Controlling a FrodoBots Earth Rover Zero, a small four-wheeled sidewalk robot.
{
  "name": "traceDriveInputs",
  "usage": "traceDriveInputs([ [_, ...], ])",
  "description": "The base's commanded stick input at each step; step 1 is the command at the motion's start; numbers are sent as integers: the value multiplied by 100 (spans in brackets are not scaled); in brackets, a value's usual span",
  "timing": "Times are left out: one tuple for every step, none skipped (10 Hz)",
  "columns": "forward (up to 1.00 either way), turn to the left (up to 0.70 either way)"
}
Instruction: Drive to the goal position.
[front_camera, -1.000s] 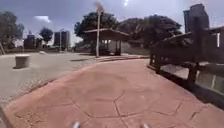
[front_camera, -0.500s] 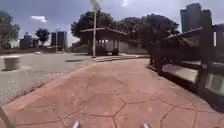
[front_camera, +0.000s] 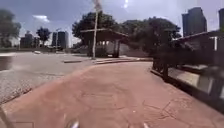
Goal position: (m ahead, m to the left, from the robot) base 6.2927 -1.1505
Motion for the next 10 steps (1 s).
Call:
traceDriveInputs([
  [70,-35],
  [70,-35],
  [70,-35],
  [70,-35],
  [70,-12],
  [70,0],
  [70,0],
  [70,0],
  [70,0],
  [70,0],
])
